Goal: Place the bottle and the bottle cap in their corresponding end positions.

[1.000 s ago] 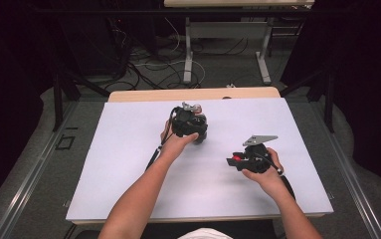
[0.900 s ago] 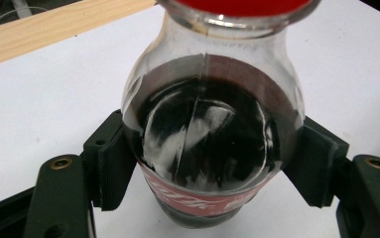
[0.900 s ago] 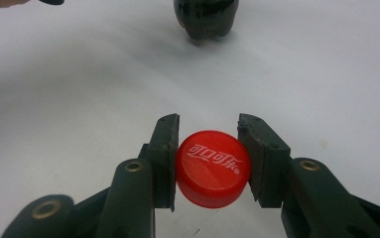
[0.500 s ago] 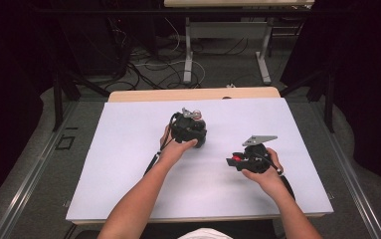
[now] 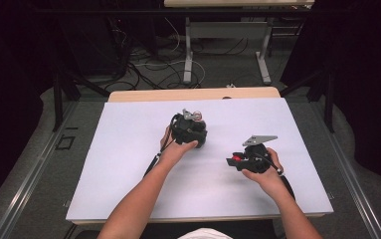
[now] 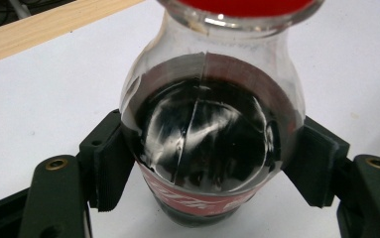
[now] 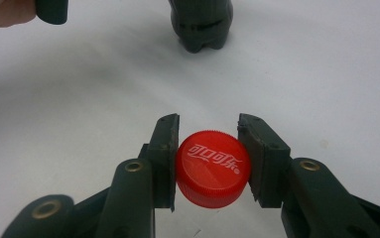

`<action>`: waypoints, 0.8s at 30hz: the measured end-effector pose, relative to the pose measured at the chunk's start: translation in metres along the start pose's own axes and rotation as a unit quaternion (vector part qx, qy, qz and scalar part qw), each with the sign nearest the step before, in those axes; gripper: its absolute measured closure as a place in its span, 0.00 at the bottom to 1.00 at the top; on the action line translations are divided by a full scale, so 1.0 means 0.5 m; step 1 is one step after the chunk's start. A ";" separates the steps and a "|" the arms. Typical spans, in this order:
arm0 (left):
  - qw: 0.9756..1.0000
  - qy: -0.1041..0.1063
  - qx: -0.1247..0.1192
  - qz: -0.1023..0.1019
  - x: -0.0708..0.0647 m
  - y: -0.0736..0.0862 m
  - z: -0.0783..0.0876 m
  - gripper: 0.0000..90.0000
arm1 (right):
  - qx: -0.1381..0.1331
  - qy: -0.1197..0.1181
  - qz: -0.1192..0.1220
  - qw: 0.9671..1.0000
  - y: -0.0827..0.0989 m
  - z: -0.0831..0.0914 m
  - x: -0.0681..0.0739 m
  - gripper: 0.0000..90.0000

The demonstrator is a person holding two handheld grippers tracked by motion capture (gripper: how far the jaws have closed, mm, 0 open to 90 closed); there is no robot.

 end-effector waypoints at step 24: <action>0.998 0.029 0.001 0.053 0.020 0.004 0.024 0.06 | 0.003 0.002 0.002 1.000 0.000 -0.004 -0.001 0.68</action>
Point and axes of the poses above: each handheld gripper's, and its own axes: z roughly backward along the jaws, y roughly out of its underside, x roughly to its left, the point moved 1 cm from there along -z, roughly forward along the jaws, and after that the axes turned 10 degrees about -y, right-handed, at the moved point
